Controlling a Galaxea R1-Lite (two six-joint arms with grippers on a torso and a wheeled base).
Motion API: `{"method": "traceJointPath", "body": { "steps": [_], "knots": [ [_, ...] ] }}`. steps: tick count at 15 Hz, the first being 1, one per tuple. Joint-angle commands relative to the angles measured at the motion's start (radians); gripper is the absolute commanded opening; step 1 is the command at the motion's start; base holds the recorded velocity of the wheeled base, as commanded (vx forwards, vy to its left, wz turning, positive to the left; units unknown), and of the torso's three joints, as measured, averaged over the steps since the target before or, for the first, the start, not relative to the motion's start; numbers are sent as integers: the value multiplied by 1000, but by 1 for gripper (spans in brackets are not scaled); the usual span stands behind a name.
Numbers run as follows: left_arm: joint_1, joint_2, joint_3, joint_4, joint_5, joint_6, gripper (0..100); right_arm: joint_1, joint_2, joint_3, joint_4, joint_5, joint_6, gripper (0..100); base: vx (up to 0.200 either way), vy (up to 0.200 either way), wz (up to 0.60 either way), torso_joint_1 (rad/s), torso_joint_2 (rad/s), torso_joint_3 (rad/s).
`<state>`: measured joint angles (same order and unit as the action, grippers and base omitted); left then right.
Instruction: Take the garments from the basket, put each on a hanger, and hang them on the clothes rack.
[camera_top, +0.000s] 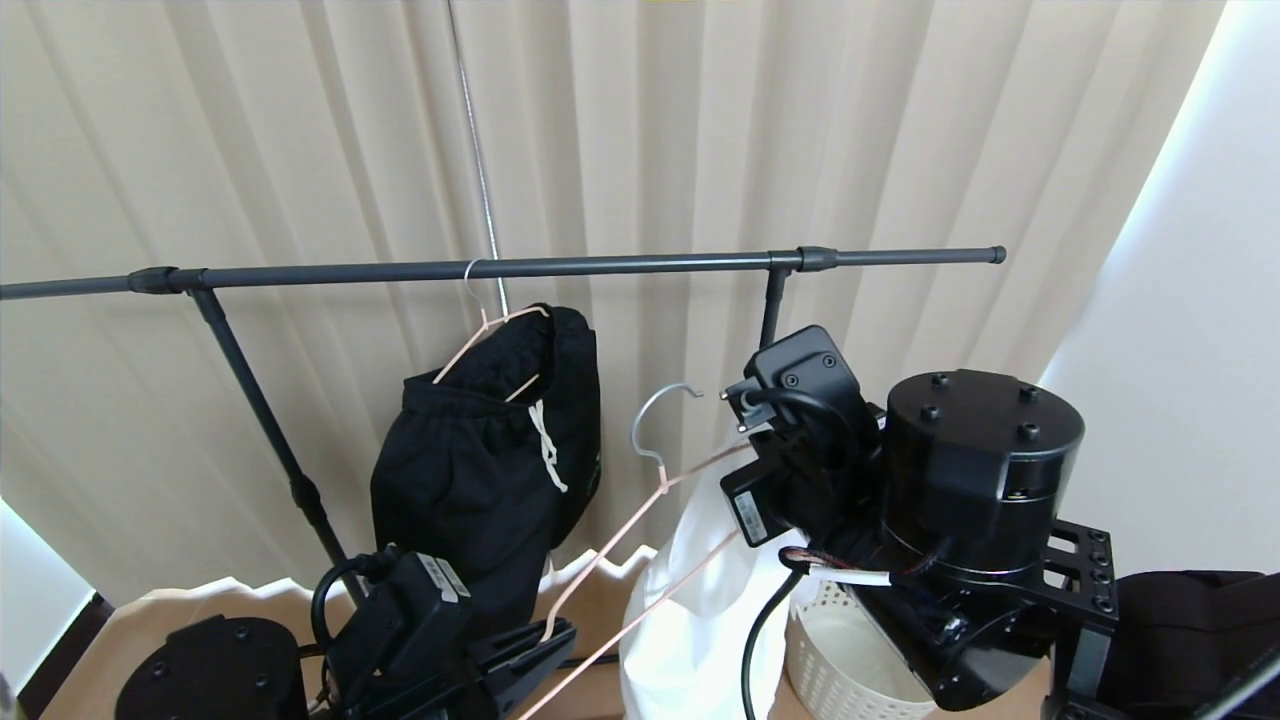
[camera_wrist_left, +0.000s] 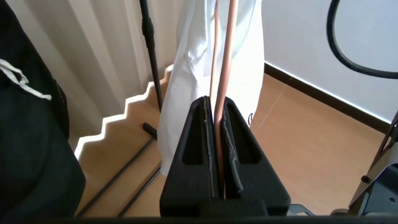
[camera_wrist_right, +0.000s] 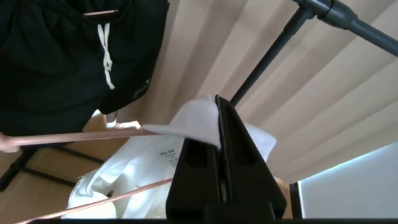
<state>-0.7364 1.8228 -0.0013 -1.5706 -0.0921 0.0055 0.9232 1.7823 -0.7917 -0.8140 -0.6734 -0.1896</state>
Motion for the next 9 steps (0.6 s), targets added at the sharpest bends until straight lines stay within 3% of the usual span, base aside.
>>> {"method": "traceJointPath", "body": {
  "steps": [1,9],
  "knots": [
    [0,3,1,0,0,-1,0,14,-12,-17,1,0,12,0,0,0,0,0,0,0],
    [3,13,1,0,0,-4,0,114,-9,-55,4,0,102,0,0,0,0,0,0,0]
  ]
}}
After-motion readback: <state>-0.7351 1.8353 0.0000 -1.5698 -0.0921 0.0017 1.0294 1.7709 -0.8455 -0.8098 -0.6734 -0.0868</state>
